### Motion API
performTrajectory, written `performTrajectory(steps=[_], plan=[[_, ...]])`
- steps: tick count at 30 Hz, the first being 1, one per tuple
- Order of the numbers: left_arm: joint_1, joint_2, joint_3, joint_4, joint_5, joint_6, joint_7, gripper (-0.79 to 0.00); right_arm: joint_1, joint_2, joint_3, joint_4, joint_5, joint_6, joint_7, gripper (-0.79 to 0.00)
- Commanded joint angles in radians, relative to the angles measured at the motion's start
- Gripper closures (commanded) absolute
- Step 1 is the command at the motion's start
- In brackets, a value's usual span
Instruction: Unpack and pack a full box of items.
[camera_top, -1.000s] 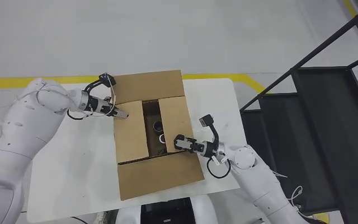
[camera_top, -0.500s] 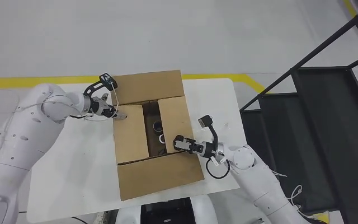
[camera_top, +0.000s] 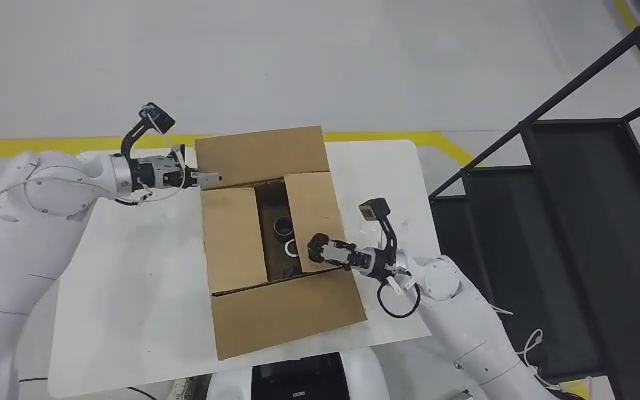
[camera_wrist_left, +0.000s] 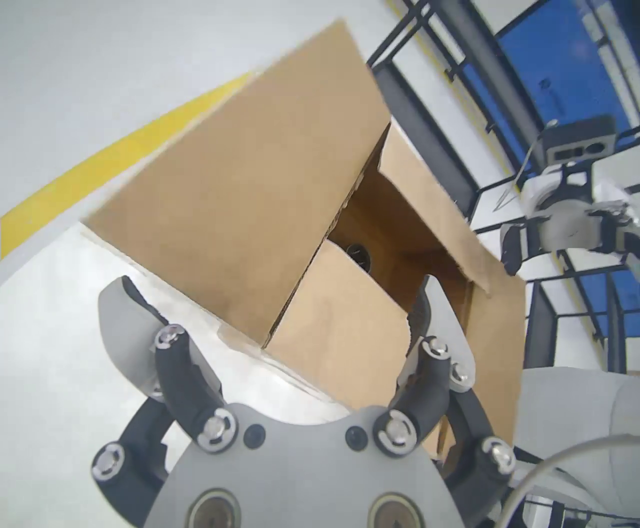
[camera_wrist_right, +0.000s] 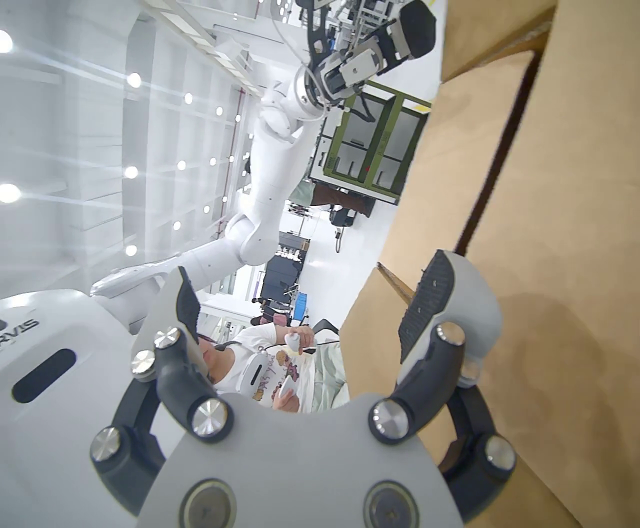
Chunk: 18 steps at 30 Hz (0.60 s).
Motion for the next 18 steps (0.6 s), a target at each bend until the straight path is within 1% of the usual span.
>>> performTrajectory(steps=[1,3,6,7,9,10,13,15,16,17,18], plan=[[0.023,0.011,-0.049,0.001,-0.07,-0.02,0.02,-0.785,-0.003,0.003,0.008,-0.017,0.077,0.007,0.037,-0.785],[0.048,0.024,-0.098,-0.007,-0.132,-0.049,0.021,-0.785,-0.008,0.009,0.022,-0.037,0.143,0.026,0.1,-0.785],[0.089,0.044,-0.169,-0.042,-0.2,-0.149,0.007,-0.785,-0.022,0.019,0.047,-0.069,0.261,0.068,0.208,-0.785],[0.095,0.048,-0.184,-0.051,-0.197,-0.176,0.009,-0.785,-0.024,0.021,0.051,-0.073,0.285,0.079,0.232,-0.785],[0.12,0.059,-0.237,-0.089,-0.131,-0.261,0.05,-0.785,-0.031,0.027,0.068,-0.074,0.348,0.112,0.294,-0.785],[0.129,0.062,-0.248,-0.1,-0.099,-0.275,0.066,-0.785,-0.032,0.028,0.072,-0.073,0.36,0.121,0.308,-0.785],[0.169,0.066,-0.306,-0.205,0.175,-0.317,0.179,-0.785,-0.03,0.033,0.09,-0.049,0.382,0.145,0.351,-0.785],[0.202,0.064,-0.333,-0.274,0.343,-0.325,0.28,-0.785,-0.029,0.035,0.092,-0.039,0.382,0.153,0.36,-0.785],[0.216,0.062,-0.339,-0.291,0.394,-0.324,0.317,-0.785,-0.029,0.035,0.092,-0.037,0.384,0.155,0.362,-0.785],[0.238,0.059,-0.356,-0.33,0.51,-0.317,0.392,-0.785,-0.029,0.035,0.092,-0.031,0.391,0.158,0.368,-0.785],[0.251,0.058,-0.361,-0.344,0.564,-0.311,0.43,-0.785,-0.029,0.036,0.092,-0.029,0.393,0.158,0.37,-0.785]])
